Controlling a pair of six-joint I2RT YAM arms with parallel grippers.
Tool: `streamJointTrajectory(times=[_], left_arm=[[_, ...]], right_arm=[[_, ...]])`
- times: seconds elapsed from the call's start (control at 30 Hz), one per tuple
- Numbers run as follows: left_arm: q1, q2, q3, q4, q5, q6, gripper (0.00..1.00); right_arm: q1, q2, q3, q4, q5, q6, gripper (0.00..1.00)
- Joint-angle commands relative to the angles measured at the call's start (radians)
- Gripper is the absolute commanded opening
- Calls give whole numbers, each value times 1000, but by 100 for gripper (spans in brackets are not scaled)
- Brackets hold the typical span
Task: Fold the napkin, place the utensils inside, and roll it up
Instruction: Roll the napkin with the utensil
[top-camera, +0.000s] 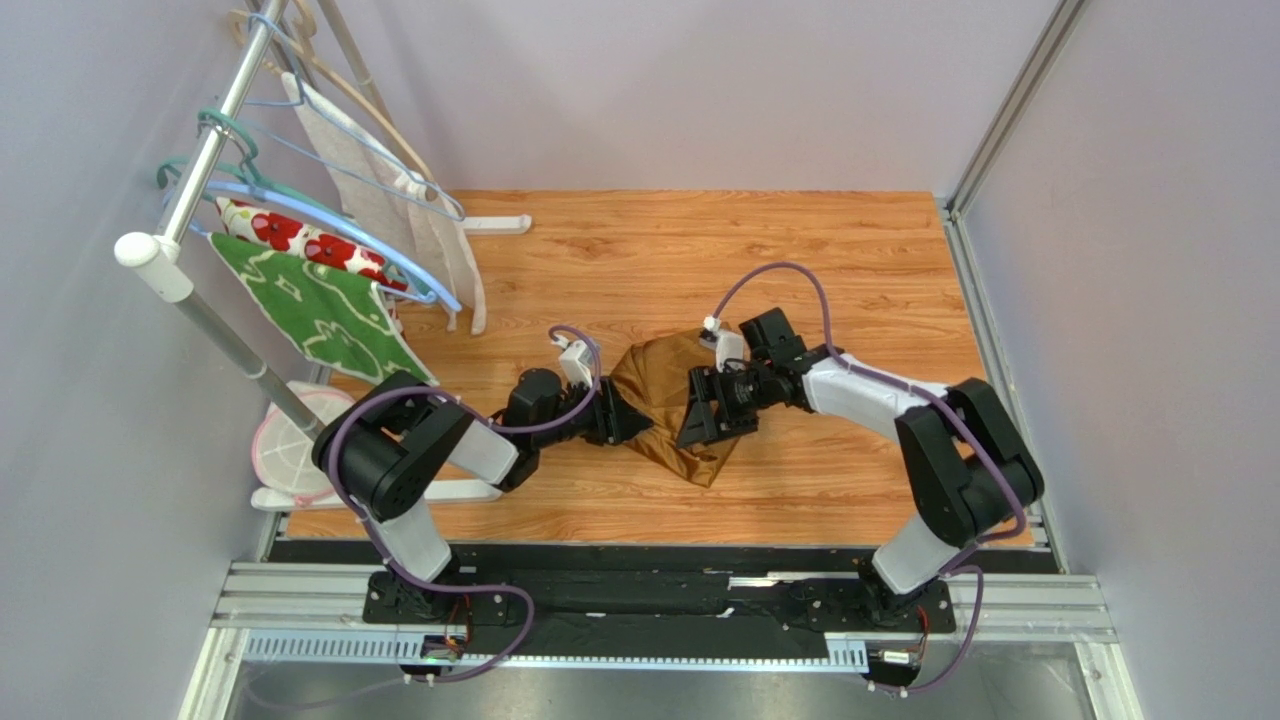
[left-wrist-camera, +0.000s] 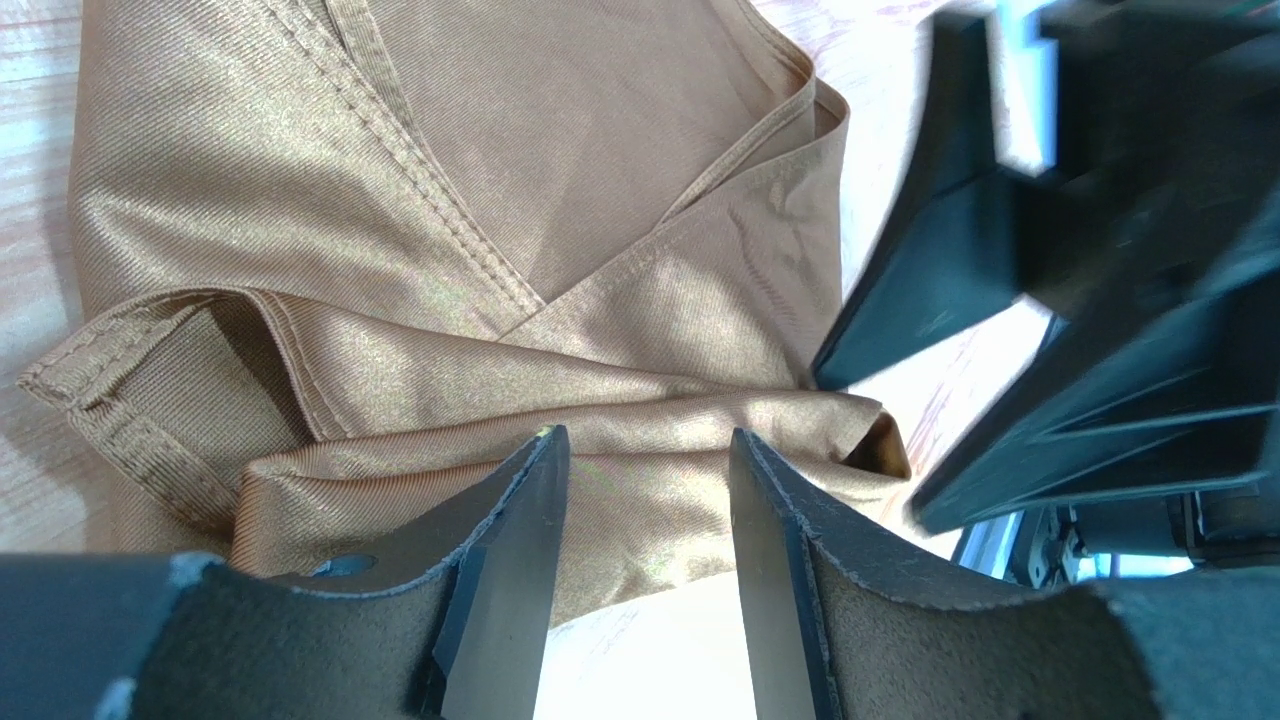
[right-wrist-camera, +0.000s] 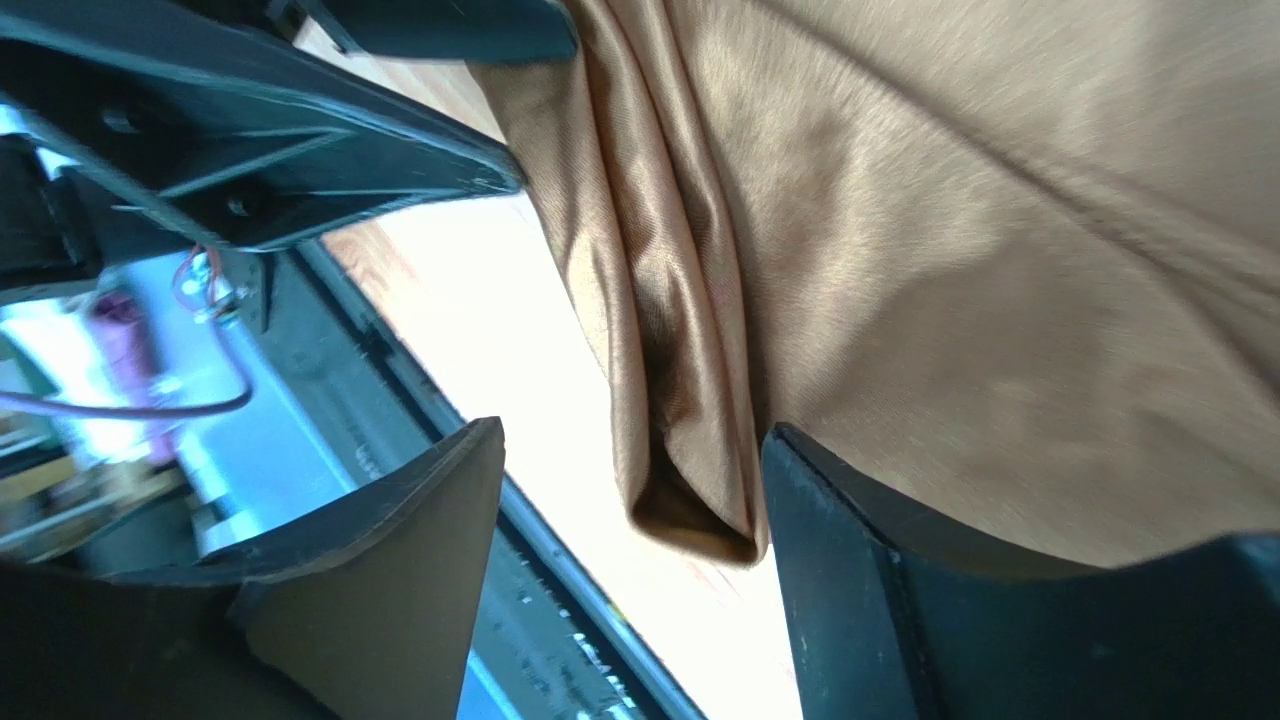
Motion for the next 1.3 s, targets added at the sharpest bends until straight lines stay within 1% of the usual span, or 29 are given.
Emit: streamJointTrajectory(times=[0.0, 0.07, 0.2, 0.27, 0.3, 0.37, 0.47, 0.5, 0.53, 0.6, 0.73, 0.83, 0.87, 0.9, 0.93, 0.97, 1.0, 1.03, 1.1, 1.17, 1.2, 1.27], left_arm=[[-4, 39, -3, -86, 16, 29, 53], [-4, 45, 2, -87, 23, 29, 53], [-4, 50, 9, -92, 27, 29, 53], [-6, 51, 14, -96, 30, 29, 53], [-4, 53, 15, -98, 33, 30, 53], [-4, 51, 18, -101, 36, 32, 53], [-4, 50, 23, -110, 39, 36, 53], [-4, 50, 23, -110, 41, 36, 53], [-4, 50, 25, -110, 41, 38, 53], [-4, 50, 28, -115, 43, 41, 53], [-4, 48, 37, -122, 44, 42, 53], [-4, 46, 46, -132, 44, 45, 53], [-4, 46, 51, -148, 41, 50, 53], [-4, 46, 55, -162, 38, 55, 53], [-4, 45, 64, -176, 38, 56, 53], [-4, 43, 67, -197, 38, 58, 53], [-4, 39, 71, -211, 38, 58, 53], [-3, 30, 78, -228, 36, 58, 53], [-1, 16, 89, -292, 39, 56, 53], [5, -4, 112, -373, 49, 64, 53], [8, -9, 123, -404, 62, 70, 53], [16, -19, 153, -484, 73, 87, 53]], right_arm=[[24, -119, 40, -35, 162, -87, 68], [53, -142, 34, -40, 207, -110, 69], [146, -139, 10, -34, 363, -138, 68], [169, -133, -7, -8, 397, -136, 65], [183, -119, -12, -3, 422, -132, 61], [197, -102, -15, -3, 449, -123, 58], [216, -87, -30, 3, 506, -110, 37], [216, -85, -35, 4, 526, -104, 25], [214, -82, -44, 5, 540, -98, 18], [216, -80, -52, 0, 577, -93, 7], [214, -53, -62, -8, 586, -86, 4], [214, -21, -68, 0, 581, -74, 4], [216, -13, -58, -6, 577, -70, 4], [219, -21, -55, -11, 568, -67, 9], [223, -36, -52, -15, 565, -70, 16], [225, -56, -47, -18, 561, -73, 27], [229, -106, -35, -23, 560, -81, 45], [229, -128, -27, -32, 561, -86, 50], [236, -187, -10, -31, 557, -106, 58], [245, -215, -9, -9, 561, -141, 60], [265, -223, -12, 4, 569, -152, 69], [294, -212, -16, 34, 586, -191, 69]])
